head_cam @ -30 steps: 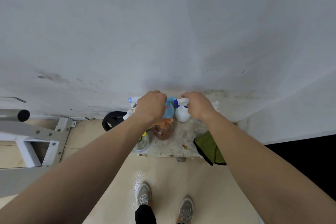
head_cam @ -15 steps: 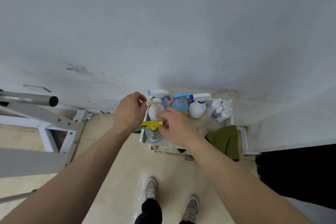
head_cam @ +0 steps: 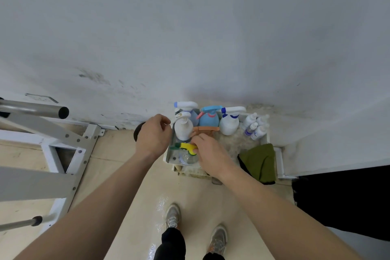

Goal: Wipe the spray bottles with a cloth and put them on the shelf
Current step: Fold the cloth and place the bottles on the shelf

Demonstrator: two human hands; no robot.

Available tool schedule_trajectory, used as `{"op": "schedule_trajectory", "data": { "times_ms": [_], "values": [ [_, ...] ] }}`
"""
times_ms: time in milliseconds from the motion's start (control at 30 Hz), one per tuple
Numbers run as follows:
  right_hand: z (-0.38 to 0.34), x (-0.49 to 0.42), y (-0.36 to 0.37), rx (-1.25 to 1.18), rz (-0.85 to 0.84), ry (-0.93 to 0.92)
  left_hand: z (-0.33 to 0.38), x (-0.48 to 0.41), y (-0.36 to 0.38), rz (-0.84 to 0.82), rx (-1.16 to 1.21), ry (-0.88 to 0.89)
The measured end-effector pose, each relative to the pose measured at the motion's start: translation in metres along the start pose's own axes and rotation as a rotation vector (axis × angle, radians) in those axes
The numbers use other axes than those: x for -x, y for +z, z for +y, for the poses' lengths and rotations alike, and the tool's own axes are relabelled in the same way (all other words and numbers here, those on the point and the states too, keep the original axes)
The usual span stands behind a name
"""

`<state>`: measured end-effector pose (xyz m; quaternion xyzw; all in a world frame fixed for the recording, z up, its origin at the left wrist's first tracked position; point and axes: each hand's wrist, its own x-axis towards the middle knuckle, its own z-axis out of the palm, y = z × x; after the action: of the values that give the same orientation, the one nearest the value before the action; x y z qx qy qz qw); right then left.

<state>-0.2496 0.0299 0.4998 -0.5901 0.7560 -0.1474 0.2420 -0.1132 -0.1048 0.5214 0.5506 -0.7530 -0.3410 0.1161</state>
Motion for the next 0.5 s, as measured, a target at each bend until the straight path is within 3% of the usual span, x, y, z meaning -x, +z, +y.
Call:
{"op": "schedule_trajectory", "data": {
  "times_ms": [167,500],
  "values": [
    [0.034,0.028,-0.026,0.007,0.048,0.054,0.019,0.001,0.015,-0.013,-0.127,0.082],
    [0.098,0.027,-0.057,-0.049,0.169,0.278,0.032,-0.005,0.076,-0.245,-0.332,0.202]
  ]
}}
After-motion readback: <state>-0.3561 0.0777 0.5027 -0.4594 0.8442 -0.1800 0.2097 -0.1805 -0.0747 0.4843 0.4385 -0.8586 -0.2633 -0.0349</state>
